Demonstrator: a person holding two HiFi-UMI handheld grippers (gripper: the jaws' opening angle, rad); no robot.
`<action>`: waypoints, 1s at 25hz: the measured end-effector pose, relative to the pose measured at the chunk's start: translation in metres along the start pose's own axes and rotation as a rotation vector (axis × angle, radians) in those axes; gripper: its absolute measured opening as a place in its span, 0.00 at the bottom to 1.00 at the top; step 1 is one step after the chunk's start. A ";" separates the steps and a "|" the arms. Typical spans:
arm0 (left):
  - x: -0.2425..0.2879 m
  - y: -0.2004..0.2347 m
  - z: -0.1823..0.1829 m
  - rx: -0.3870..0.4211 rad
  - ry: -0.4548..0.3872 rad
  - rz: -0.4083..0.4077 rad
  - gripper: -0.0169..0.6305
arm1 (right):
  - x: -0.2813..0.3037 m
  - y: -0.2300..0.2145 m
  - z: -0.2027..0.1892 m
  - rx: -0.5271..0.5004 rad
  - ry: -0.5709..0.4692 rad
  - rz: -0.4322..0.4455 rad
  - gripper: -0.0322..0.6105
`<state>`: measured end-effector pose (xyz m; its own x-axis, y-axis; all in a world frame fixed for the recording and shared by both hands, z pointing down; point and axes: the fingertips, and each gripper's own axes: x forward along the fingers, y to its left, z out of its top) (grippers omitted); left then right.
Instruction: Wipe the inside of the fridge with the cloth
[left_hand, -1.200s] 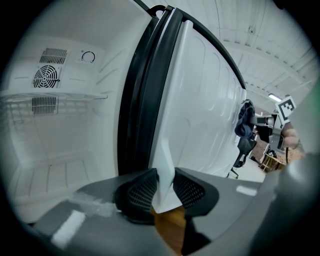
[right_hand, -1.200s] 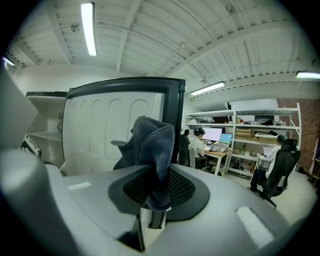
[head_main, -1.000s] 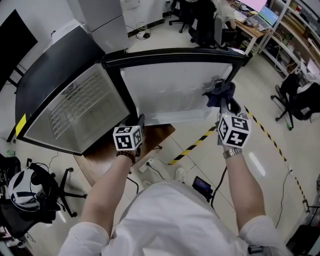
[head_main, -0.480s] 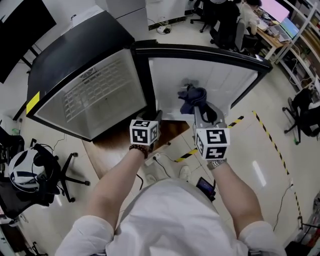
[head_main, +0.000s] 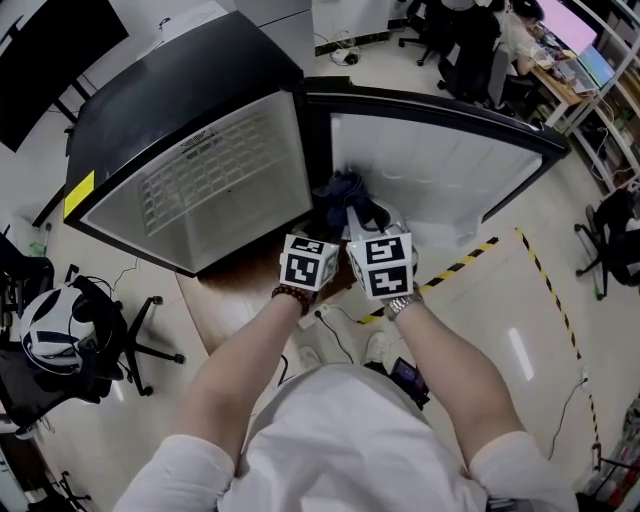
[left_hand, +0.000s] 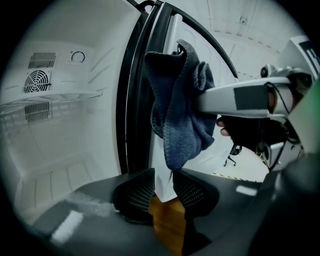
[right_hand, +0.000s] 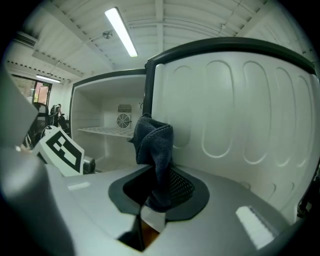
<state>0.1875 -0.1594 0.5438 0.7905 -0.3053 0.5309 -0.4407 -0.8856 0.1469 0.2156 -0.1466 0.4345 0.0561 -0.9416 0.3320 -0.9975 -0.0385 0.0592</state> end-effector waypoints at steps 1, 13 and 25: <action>0.000 0.000 -0.001 0.005 0.004 -0.004 0.20 | 0.005 -0.001 -0.003 0.000 0.007 -0.005 0.15; 0.001 0.002 0.001 -0.001 -0.005 -0.029 0.20 | 0.003 -0.034 -0.010 0.052 -0.001 -0.096 0.15; 0.000 0.003 0.001 -0.019 -0.019 -0.026 0.20 | -0.039 -0.108 -0.036 0.114 0.018 -0.257 0.15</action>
<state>0.1865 -0.1626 0.5432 0.8096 -0.2889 0.5109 -0.4277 -0.8865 0.1765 0.3232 -0.0938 0.4496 0.3079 -0.8900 0.3363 -0.9487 -0.3139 0.0378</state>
